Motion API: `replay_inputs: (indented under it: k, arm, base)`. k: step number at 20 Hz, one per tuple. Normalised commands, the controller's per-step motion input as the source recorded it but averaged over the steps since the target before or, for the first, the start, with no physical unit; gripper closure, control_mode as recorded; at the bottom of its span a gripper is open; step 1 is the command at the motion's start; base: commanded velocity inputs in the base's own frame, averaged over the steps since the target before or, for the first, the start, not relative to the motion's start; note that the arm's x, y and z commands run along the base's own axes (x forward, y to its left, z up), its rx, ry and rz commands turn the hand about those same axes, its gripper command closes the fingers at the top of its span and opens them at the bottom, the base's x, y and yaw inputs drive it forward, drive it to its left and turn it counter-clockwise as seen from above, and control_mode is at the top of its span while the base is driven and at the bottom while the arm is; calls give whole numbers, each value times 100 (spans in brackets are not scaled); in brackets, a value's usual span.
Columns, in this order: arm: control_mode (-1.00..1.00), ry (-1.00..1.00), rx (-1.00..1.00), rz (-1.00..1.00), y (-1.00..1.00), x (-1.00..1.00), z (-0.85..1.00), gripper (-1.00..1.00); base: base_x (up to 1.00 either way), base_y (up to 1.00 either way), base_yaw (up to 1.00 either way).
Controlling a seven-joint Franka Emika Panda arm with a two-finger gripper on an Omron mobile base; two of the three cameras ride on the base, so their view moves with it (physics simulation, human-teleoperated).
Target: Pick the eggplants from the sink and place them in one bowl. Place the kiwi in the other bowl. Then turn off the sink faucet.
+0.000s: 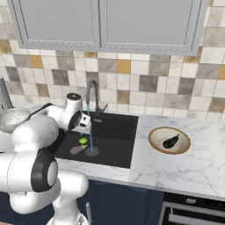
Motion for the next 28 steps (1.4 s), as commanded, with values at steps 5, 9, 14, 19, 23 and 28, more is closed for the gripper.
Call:
replay_inputs:
  k: [5,9,14,19,23,28]
  arm:
    - [-100,-1,0,-11,21,10,-12,-100]
    - [-100,-1,-2,-13,6,9,-12,-100]
    - [-100,-1,-5,-13,0,7,-19,-100]
    - [-100,-1,-2,-9,13,21,-17,-100]
    - [-100,-2,0,-9,19,34,-12,-100]
    - [-100,0,0,-10,14,23,-19,-100]
  base:
    - [0,0,0]
    - [0,0,0]
    - [0,0,0]
    - [0,0,0]
    - [0,0,0]
    - [0,0,0]
